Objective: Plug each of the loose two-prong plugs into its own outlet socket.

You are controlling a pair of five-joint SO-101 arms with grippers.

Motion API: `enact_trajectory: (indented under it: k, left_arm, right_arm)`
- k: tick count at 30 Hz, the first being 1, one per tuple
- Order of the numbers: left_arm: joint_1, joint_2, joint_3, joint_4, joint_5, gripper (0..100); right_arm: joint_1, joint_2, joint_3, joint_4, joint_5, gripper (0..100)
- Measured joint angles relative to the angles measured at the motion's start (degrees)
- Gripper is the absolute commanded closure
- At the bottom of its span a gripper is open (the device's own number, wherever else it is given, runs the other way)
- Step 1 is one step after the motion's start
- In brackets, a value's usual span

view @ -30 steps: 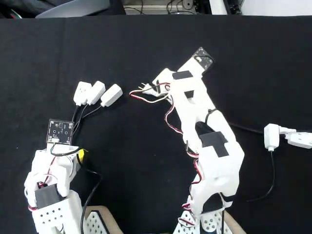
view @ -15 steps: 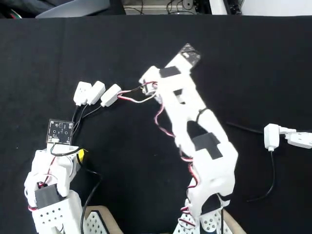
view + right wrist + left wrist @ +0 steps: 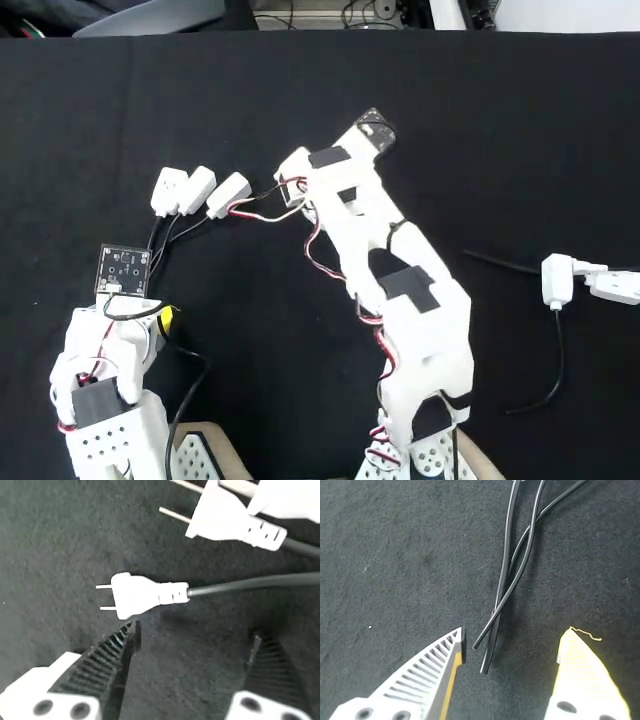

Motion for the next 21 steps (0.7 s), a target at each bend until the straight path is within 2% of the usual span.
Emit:
enact_trajectory:
  k: [7, 13, 21]
  left_arm:
    - [0.0, 0.0, 0.0, 0.0, 0.0, 70]
    - [0.0, 0.0, 0.0, 0.0, 0.0, 70]
    - [0.0, 0.0, 0.0, 0.0, 0.0, 70]
  right_arm:
    - [2.2, -0.4, 0.2, -0.1, -0.2, 82.2]
    - [2.7, -5.7, 0.1, 1.8, 0.0, 82.0]
    - [8.5, -7.7, 0.1, 3.6, 0.1, 82.1]
